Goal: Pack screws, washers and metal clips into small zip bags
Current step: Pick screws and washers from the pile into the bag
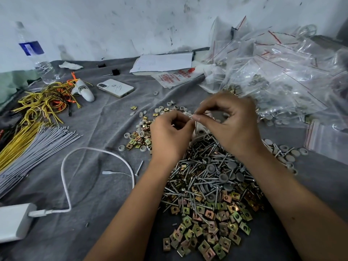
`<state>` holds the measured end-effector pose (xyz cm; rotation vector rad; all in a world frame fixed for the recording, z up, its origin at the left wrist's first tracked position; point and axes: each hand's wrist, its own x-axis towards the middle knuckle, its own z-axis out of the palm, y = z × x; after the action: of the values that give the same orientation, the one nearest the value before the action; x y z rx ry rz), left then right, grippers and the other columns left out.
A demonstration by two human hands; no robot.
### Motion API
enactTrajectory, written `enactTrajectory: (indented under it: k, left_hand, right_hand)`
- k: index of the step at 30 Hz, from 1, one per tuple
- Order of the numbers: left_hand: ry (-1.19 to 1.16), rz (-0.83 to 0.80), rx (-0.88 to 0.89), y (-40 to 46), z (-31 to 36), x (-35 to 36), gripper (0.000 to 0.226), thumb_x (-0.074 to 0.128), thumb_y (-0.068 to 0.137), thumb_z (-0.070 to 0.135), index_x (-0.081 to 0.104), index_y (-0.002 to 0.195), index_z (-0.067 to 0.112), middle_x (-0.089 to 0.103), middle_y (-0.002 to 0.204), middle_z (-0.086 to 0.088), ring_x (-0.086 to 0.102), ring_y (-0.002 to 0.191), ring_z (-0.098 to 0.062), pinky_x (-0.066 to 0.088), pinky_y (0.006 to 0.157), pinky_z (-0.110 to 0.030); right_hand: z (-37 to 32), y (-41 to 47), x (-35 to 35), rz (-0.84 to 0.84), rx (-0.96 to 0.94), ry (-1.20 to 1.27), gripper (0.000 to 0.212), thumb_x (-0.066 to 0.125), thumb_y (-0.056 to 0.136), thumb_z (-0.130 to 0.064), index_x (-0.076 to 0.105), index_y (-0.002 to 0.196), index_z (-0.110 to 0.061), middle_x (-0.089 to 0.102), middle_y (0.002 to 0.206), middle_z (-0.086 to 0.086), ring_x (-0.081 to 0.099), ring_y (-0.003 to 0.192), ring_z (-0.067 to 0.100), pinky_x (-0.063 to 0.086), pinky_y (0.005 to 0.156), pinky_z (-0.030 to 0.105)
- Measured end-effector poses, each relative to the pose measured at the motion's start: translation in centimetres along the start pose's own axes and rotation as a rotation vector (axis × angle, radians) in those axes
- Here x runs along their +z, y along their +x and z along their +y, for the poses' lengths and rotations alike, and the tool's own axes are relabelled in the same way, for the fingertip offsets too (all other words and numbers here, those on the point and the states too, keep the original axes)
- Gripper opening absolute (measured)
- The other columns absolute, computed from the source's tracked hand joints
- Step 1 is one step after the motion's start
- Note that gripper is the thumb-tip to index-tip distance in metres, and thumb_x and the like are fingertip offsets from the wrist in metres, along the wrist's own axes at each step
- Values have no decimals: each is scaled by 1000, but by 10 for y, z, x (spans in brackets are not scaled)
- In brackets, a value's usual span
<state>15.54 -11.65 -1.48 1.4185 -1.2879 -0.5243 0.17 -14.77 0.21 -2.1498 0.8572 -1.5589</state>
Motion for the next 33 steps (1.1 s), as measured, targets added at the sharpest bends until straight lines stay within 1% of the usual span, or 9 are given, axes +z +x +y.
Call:
enactTrajectory:
  k: [5, 8, 12, 14, 18, 21, 24, 28, 33]
  left_hand:
    - [-38, 43, -60, 4, -2, -6, 17, 77, 90, 9, 71, 74, 13, 67, 60, 3, 59, 52, -11, 52, 52, -31]
    - [-21, 102, -32, 5, -2, -7, 18, 76, 89, 9, 72, 73, 16, 60, 52, 12, 51, 46, -3, 41, 46, -21]
    - [30, 282, 116, 5, 1, -12, 25, 73, 87, 11, 65, 69, 26, 57, 53, 14, 49, 46, -4, 36, 47, -19]
    - [90, 347, 193, 6, 0, -14, 21, 72, 85, 14, 63, 70, 27, 57, 55, 10, 50, 49, -8, 39, 49, -25]
    - [190, 336, 283, 7, -5, -13, 11, 70, 85, 16, 67, 75, 17, 60, 61, 5, 57, 55, -16, 47, 52, -34]
    - [234, 287, 316, 6, -8, -12, 10, 69, 85, 14, 67, 76, 14, 61, 63, 5, 59, 57, -16, 51, 54, -39]
    - [248, 248, 318, 7, -9, -10, 12, 72, 84, 12, 67, 73, 15, 61, 62, 8, 57, 56, -10, 51, 55, -35]
    - [229, 182, 311, 5, -9, -8, 15, 74, 83, 7, 68, 72, 14, 60, 59, 10, 58, 54, -10, 47, 52, -25]
    - [222, 147, 298, 4, -9, -6, 15, 73, 83, 6, 68, 72, 13, 61, 57, 9, 57, 53, -9, 45, 50, -22]
  right_hand:
    - [5, 2, -11, 41, 57, -105, 14, 86, 80, -15, 76, 90, -17, 70, 89, -6, 66, 86, 11, 56, 76, 33]
    - [9, 1, -21, -23, 97, -82, 12, 82, 85, -22, 75, 93, -18, 70, 87, -10, 66, 78, 5, 53, 68, 22]
    - [25, 2, -30, -551, 263, -433, 35, 74, 73, -64, 72, 89, -34, 60, 96, -12, 54, 91, 1, 40, 76, 27]
    - [28, 1, -29, -721, 316, -467, 39, 78, 69, -66, 71, 90, -34, 59, 96, -13, 55, 90, 2, 46, 77, 30]
    - [30, 2, -28, -684, 287, -366, 23, 85, 75, -49, 72, 82, -31, 66, 78, -15, 63, 74, 1, 48, 65, 23]
    - [31, 1, -29, -650, 260, -288, 13, 85, 78, -40, 74, 80, -33, 66, 83, -19, 64, 78, 0, 49, 67, 16]
    - [28, 0, -27, -517, 250, -211, 10, 85, 76, -37, 76, 79, -37, 68, 83, -21, 65, 80, -2, 45, 66, 8]
    - [22, 1, -28, -274, 285, -69, 12, 86, 76, -32, 78, 86, -30, 74, 82, -12, 70, 75, 8, 59, 67, 25]
    - [26, 0, -27, -326, 335, -178, 21, 86, 74, -41, 76, 91, -32, 71, 74, -11, 65, 66, 2, 49, 56, 15]
